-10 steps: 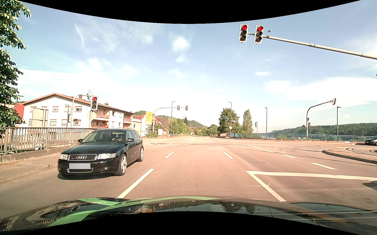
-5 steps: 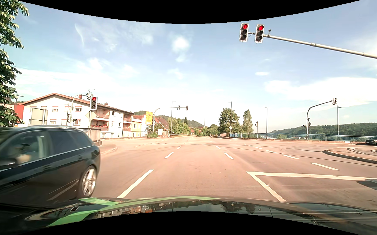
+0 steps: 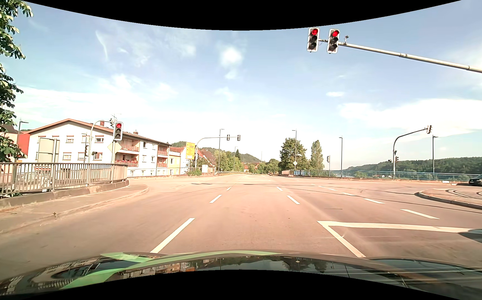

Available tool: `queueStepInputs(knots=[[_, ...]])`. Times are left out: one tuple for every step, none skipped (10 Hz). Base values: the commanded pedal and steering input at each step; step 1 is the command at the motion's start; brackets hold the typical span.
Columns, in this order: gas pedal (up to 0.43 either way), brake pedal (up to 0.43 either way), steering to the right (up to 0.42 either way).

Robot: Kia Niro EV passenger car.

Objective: Follow the waypoints while adhering to traffic rules and regulations

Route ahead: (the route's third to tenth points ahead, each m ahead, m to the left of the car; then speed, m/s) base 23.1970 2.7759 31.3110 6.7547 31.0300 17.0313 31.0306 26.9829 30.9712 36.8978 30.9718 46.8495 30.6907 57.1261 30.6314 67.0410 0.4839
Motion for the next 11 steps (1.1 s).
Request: queueStepInputs(knots=[[0.0, 0.043, -0.008], [0.0, 0.085, -0.008], [0.0, 0.091, -0.008], [0.0, 0.091, -0.008], [0.0, 0.098, -0.008], [0.0, 0.098, -0.008], [0.0, 0.098, -0.008], [0.0, 0.098, -0.008], [0.0, 0.098, -0.008], [0.0, 0.091, -0.008], [0.0, 0.098, -0.008]])
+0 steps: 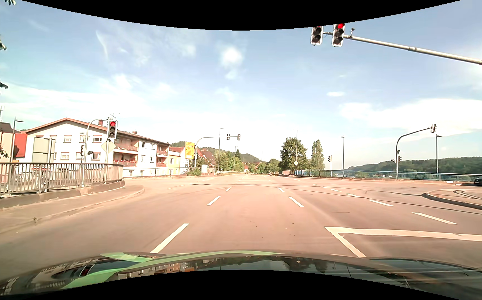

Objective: Follow the waypoints while adhering to traffic rules and regulations

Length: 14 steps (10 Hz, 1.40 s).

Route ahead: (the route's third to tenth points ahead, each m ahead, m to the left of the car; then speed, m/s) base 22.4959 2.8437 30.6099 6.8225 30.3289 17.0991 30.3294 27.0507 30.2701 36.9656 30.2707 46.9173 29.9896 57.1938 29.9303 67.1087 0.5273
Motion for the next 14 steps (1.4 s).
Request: queueStepInputs(knots=[[0.0, 0.104, -0.008], [0.0, 0.11, -0.008], [0.0, 0.104, -0.008], [0.0, 0.11, -0.008], [0.0, 0.079, -0.008], [0.0, 0.067, -0.008], [0.0, 0.055, -0.008], [0.0, 0.055, -0.008], [0.0, 0.055, -0.008], [0.0, 0.061, -0.008], [0.0, 0.061, -0.008], [0.0, 0.061, -0.008], [0.0, 0.061, -0.008], [0.0, 0.067, -0.008]])
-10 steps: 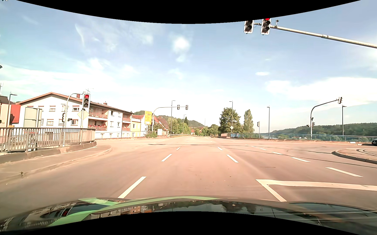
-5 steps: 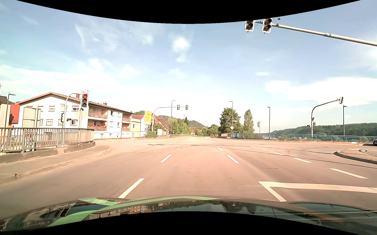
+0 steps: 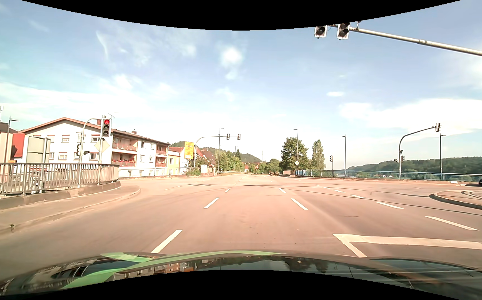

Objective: Follow the waypoints while adhering to traffic rules and regulations

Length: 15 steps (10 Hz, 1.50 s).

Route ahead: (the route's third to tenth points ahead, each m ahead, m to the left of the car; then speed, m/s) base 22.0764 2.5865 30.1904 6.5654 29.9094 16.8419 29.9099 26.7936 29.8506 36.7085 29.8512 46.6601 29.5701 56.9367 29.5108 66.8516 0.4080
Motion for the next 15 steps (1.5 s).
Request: queueStepInputs(knots=[[0.0, 0.067, -0.008], [0.0, 0.067, -0.008], [0.0, 0.067, -0.008], [0.0, 0.073, -0.008], [0.0, 0.079, -0.008], [0.0, 0.091, -0.008], [0.0, 0.091, -0.008], [0.0, 0.091, -0.008], [0.0, 0.091, -0.008], [0.0, 0.091, -0.008], [0.0, 0.085, -0.008], [0.0, 0.085, -0.008], [0.0, 0.079, -0.008], [0.0, 0.085, -0.008], [0.0, 0.079, -0.008]])
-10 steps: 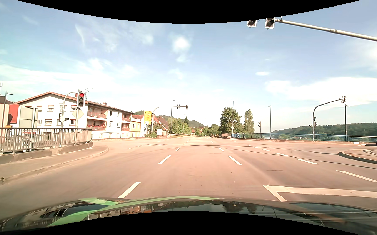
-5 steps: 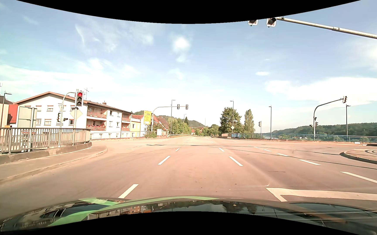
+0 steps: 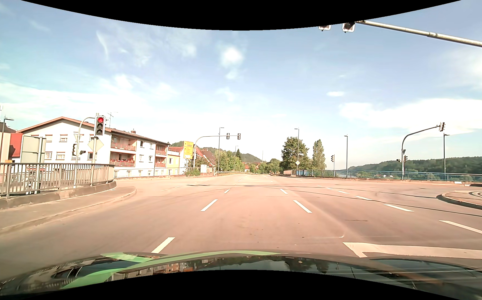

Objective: Follow the waypoints while adhering to traffic rules and regulations

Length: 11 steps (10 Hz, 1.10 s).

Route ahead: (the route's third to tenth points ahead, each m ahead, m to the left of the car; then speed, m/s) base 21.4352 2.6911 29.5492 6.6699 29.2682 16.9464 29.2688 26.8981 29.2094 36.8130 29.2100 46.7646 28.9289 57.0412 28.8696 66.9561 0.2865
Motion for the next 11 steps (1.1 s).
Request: queueStepInputs(knots=[[0.0, 0.085, -0.008], [0.0, 0.085, -0.008], [0.0, 0.085, -0.008], [0.0, 0.091, -0.008], [0.0, 0.091, -0.008], [0.0, 0.091, -0.008], [0.0, 0.091, -0.008], [0.0, 0.091, -0.008], [0.0, 0.098, -0.008], [0.0, 0.098, -0.008], [0.0, 0.091, -0.008]])
